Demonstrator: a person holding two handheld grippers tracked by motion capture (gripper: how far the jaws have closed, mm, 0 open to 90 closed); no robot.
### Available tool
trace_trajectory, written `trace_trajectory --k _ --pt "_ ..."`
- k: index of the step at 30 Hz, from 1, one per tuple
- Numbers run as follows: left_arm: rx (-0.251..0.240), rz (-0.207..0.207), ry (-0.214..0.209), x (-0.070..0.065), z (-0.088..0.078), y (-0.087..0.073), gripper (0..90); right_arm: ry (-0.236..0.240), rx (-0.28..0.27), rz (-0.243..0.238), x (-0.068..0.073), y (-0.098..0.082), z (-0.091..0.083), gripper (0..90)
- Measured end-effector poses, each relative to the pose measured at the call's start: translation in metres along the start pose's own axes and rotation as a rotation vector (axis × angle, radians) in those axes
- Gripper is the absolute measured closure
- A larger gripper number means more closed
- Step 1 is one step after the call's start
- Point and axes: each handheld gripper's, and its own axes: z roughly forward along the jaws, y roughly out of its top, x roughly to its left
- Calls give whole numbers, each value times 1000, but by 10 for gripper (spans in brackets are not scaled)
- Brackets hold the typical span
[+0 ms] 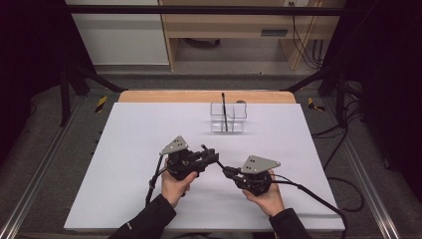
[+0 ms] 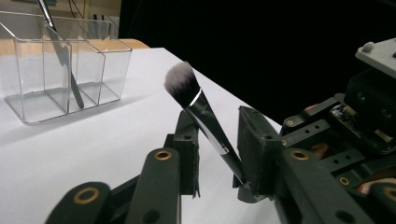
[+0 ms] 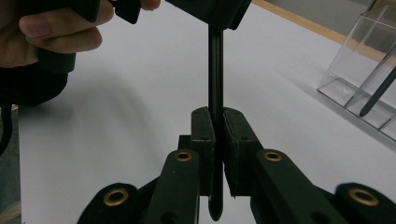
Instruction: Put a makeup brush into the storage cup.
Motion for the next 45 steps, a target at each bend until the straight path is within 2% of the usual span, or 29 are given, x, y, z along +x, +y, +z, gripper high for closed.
trace_trajectory --k 12,20,24,30,32,33,36,40,45 --pt "-2 -31 -35 0 -1 0 774 8 1 0 1 -1 1 835" --pt "-8 -38 -51 -2 -2 0 801 8 3 -2 1 -1 2 830" --pt "-9 -31 -69 -5 -2 1 823 1 7 -6 1 -1 2 824" --pt "-11 -12 -72 -8 -3 2 833 1 1 -7 1 -1 2 816" --pt "-8 -6 -65 -9 -3 2 833 3 3 -4 1 -1 3 766" --pt "-7 -3 -61 -9 -3 2 833 -6 1 -4 2 -1 3 715" --pt "4 16 -34 -10 -3 2 833 -24 2 -4 2 -1 3 661" --pt "14 32 -9 -13 -2 2 833 -50 -8 0 3 2 2 529" --pt "22 47 8 -17 0 2 833 -56 -26 27 3 5 1 491"
